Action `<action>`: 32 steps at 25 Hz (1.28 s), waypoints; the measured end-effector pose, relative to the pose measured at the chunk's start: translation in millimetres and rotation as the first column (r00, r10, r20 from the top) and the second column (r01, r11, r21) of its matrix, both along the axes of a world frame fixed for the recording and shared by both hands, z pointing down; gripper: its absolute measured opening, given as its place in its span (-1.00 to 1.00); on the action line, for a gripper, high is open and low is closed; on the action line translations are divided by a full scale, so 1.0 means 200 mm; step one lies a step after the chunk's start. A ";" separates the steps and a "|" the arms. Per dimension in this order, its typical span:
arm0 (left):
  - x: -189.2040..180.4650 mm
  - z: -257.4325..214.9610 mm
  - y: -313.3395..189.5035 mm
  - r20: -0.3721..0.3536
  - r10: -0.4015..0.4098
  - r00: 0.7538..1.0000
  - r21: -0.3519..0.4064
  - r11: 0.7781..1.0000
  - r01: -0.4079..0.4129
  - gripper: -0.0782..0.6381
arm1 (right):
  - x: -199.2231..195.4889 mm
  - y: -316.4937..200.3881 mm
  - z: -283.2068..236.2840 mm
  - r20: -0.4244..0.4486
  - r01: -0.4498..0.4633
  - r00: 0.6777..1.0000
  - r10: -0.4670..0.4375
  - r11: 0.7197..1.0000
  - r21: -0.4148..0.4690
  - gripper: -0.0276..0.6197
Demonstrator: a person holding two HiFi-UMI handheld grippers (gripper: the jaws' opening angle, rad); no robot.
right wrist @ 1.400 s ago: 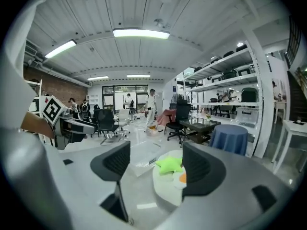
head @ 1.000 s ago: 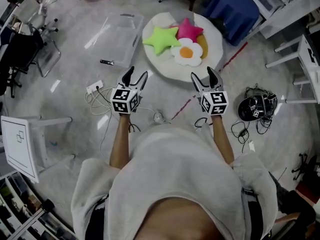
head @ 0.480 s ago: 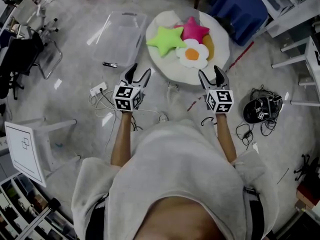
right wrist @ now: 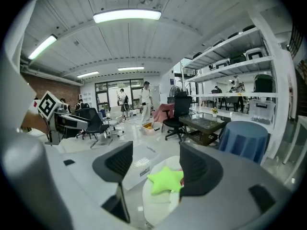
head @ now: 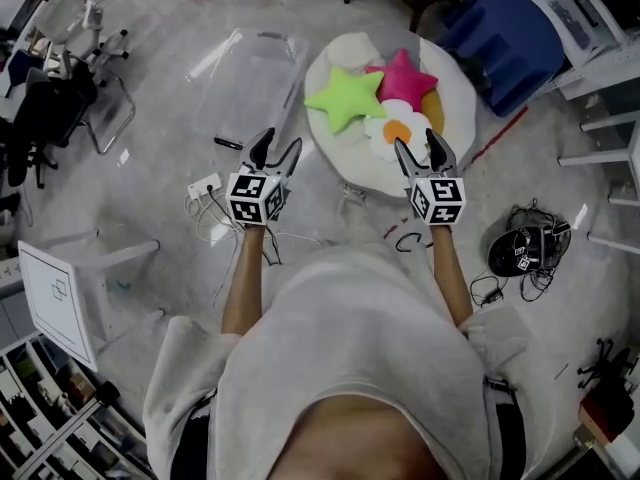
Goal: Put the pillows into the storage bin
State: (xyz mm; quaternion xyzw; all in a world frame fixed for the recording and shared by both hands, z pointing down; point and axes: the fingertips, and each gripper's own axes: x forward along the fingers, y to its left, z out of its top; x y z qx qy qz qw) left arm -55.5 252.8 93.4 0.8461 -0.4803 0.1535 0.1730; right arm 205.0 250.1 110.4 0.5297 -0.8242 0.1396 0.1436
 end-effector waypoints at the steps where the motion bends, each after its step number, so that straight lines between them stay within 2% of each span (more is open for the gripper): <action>1: 0.01 0.00 -0.05 0.002 -0.007 1.000 -0.004 1.000 0.007 -0.11 | 0.00 -0.06 0.01 0.002 0.010 1.000 -0.010 1.000 -0.006 -0.02; 10: 0.06 0.12 -0.42 0.014 -0.095 0.995 -0.069 0.993 0.096 -0.11 | 0.00 -0.53 0.17 0.016 0.115 0.993 -0.114 0.989 -0.093 -0.02; 20: -0.05 0.38 -0.67 0.046 -0.162 0.986 -0.149 0.975 0.167 -0.11 | -0.18 -0.81 0.53 0.051 0.230 0.973 -0.224 0.945 -0.232 -0.01; 25: -0.15 0.50 -0.73 0.046 -0.176 0.983 -0.176 0.968 0.181 -0.11 | -0.29 -0.87 0.72 0.042 0.241 0.970 -0.239 0.927 -0.288 0.04; 32: -0.28 0.78 -0.90 0.009 -0.144 0.990 -0.209 0.968 0.142 -0.11 | -0.47 -0.98 0.97 0.037 0.206 0.978 -0.205 0.922 -0.327 0.16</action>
